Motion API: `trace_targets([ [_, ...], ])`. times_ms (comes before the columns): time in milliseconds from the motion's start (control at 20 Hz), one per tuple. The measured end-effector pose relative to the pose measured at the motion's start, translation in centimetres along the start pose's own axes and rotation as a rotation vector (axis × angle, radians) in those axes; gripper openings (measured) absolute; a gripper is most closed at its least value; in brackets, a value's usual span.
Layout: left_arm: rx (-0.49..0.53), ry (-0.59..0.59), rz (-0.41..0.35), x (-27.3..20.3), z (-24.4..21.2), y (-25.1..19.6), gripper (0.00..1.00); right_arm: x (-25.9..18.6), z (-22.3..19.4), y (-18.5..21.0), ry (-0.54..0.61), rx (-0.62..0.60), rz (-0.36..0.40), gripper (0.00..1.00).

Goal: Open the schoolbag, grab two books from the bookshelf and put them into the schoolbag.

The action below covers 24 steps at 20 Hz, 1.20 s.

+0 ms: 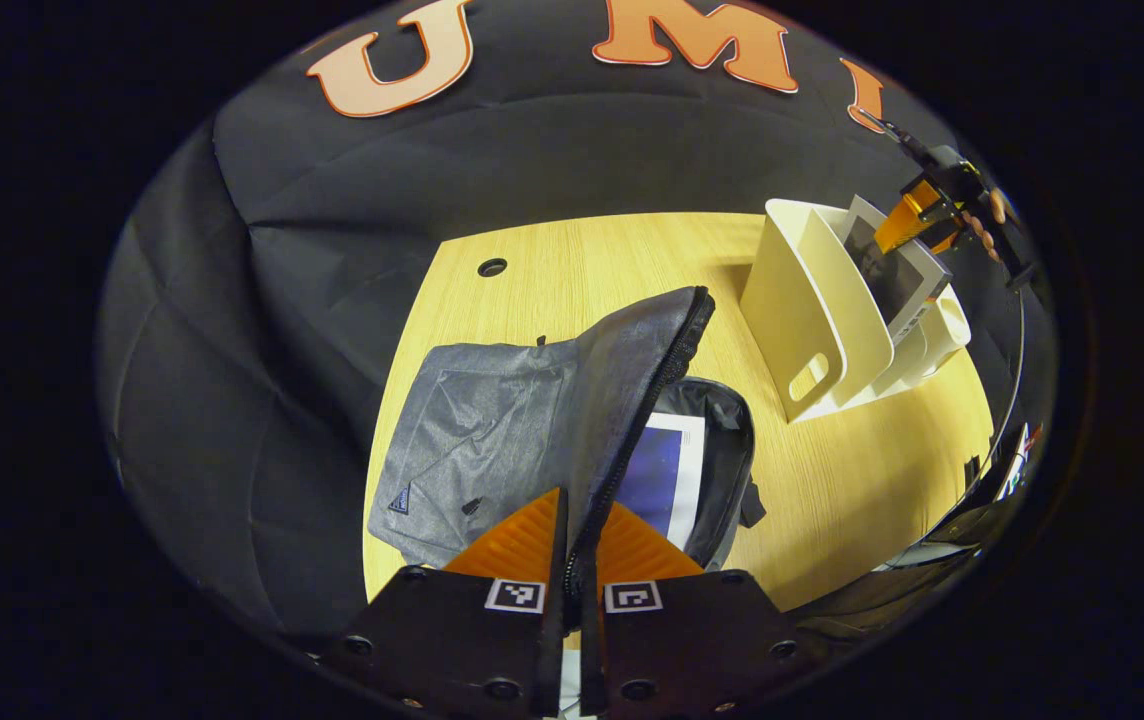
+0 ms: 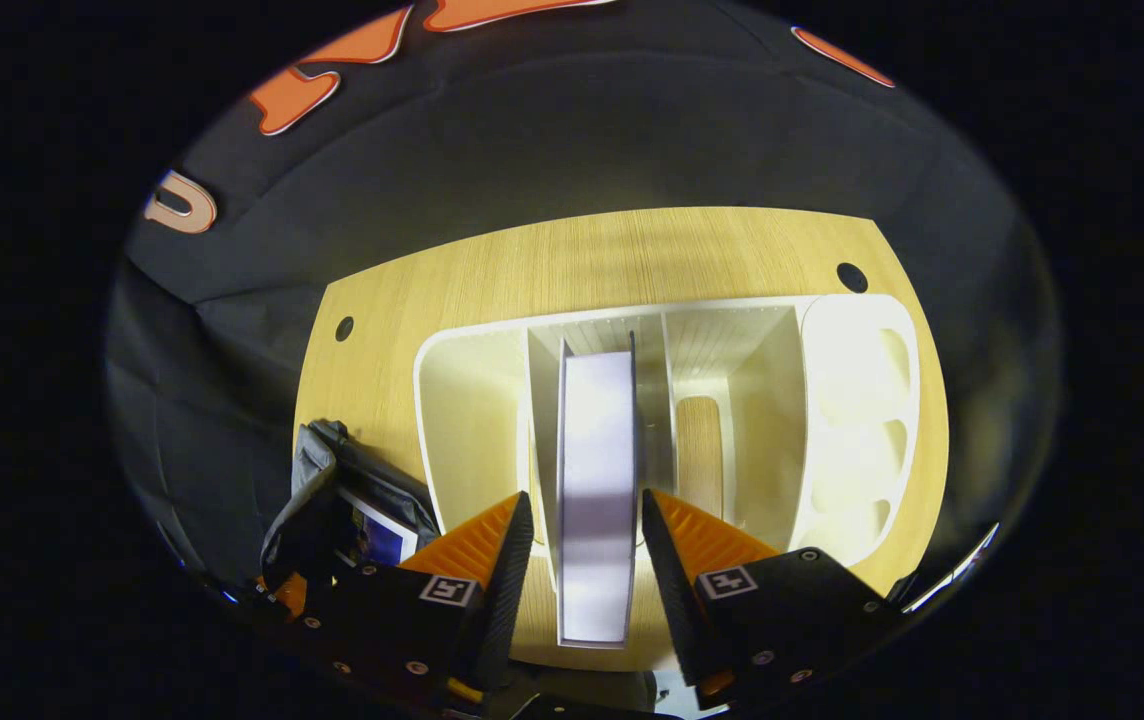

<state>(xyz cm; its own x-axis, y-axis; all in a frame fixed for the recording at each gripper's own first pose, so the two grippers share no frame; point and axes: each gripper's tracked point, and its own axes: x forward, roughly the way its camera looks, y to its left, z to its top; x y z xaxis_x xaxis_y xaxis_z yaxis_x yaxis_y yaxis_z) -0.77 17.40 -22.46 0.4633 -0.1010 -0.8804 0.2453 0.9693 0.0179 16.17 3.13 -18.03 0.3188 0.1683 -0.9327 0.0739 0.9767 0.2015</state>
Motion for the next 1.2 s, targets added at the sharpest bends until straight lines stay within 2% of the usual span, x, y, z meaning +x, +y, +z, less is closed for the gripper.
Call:
trace_targets([
  [100, 0.0, 0.001, 0.0, 0.1, 0.2, 0.0, 0.08, 0.1, -0.1, 0.0, 0.02, 0.013, 0.001, 0.55],
  [150, 0.0, 0.001, -0.001, 0.1, 0.1, 0.0, 0.08, 0.2, 0.3, -0.3, 0.01, 0.014, -0.013, 0.45],
  [300, -0.001, 0.004, -0.009, 0.4, 0.0, 0.0, 0.08, -0.4, 0.4, -1.2, 0.0, 0.015, -0.038, 0.36],
  [550, 0.013, 0.0, -0.02, 0.4, 0.0, 0.0, 0.08, -2.7, 0.9, -1.5, -0.03, 0.057, 0.001, 0.32],
  [700, 0.024, -0.006, -0.023, 0.4, 0.2, 0.1, 0.08, -5.5, 1.7, -1.4, -0.069, 0.09, 0.049, 0.32],
  [850, 0.043, -0.014, -0.033, 0.4, 0.4, 0.2, 0.08, -8.7, 2.4, -2.0, -0.133, 0.077, 0.04, 0.31],
  [1200, 0.062, -0.032, -0.071, 0.4, 0.6, 0.4, 0.07, -15.8, 2.0, -0.8, -0.234, 0.098, 0.105, 0.31],
])
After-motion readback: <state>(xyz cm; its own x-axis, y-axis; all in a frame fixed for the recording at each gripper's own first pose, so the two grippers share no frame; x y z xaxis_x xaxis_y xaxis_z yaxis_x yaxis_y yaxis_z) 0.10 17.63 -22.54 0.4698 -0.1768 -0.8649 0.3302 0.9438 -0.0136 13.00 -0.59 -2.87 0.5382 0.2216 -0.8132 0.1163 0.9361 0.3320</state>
